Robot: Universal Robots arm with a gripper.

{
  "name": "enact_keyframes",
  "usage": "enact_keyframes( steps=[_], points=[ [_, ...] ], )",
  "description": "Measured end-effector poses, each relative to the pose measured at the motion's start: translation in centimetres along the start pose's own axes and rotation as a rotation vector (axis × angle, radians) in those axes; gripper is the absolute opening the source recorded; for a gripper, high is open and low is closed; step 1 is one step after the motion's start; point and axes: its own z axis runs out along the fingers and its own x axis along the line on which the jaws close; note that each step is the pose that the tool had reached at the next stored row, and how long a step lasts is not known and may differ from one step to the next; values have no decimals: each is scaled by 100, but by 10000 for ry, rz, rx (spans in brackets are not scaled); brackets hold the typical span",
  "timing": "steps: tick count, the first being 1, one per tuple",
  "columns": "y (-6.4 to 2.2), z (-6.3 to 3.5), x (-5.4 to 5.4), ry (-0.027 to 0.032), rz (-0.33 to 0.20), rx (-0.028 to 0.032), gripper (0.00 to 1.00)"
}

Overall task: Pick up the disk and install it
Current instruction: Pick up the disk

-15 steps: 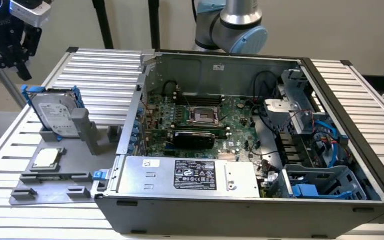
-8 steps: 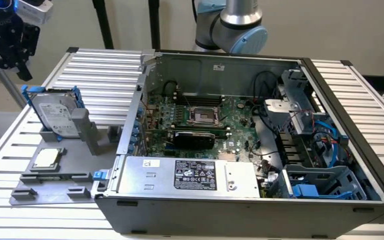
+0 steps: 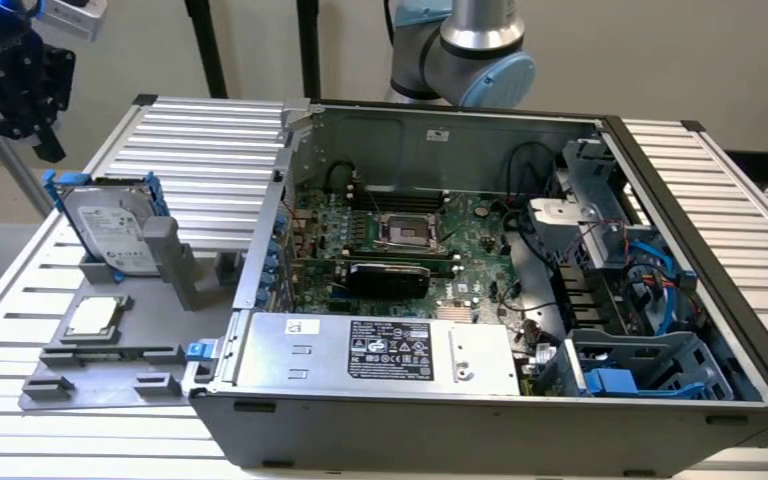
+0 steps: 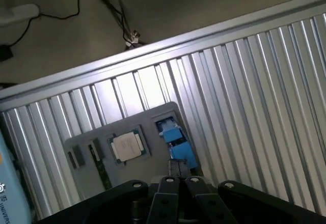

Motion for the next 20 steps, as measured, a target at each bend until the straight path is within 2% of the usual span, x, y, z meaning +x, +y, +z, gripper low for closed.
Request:
enact_keyframes(
  steps=[15, 20],
  points=[
    [0, 13, 0, 57, -2712, 52, 11],
    [-13, 19, -4, 70, -3257, 52, 11]
  ],
)
